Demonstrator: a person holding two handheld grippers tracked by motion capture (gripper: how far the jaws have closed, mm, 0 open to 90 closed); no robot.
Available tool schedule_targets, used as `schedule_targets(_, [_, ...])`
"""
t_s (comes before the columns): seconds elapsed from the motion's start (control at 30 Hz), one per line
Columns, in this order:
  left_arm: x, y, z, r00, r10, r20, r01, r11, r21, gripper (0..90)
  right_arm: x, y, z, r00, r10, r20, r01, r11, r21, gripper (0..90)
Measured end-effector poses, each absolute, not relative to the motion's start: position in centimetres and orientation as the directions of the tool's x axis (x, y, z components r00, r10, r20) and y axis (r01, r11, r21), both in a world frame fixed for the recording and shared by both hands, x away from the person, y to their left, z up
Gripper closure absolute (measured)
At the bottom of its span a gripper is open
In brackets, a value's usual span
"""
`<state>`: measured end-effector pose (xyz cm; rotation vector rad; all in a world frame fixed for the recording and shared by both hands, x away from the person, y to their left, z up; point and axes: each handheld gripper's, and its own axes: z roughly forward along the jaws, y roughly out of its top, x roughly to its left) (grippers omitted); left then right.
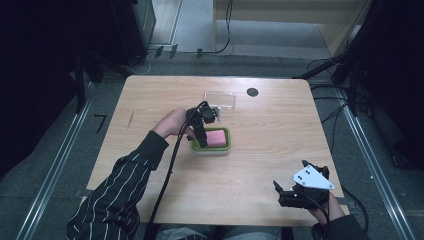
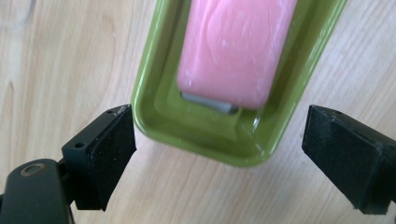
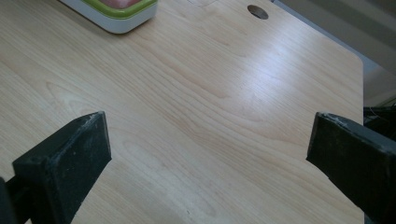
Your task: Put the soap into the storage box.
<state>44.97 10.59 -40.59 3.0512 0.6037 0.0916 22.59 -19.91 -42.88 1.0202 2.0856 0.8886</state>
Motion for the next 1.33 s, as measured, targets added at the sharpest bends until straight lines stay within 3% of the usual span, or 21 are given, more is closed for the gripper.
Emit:
schedule_targets(0.93, [41.8,18.1,-41.0,0.842,0.537,0.048,0.538,-0.843,0.008,8.9,24.4,-17.9,-42.7,-0.564,0.786,-0.253,0.343,0.502,0.794,0.0])
schedule_targets(1.33, [40.2,20.5,-41.5,0.795,0.605,0.034,0.604,-0.796,0.041,9.2,24.4,-17.7,-42.7,-0.564,0.786,-0.254,0.342,0.502,0.795,0.0])
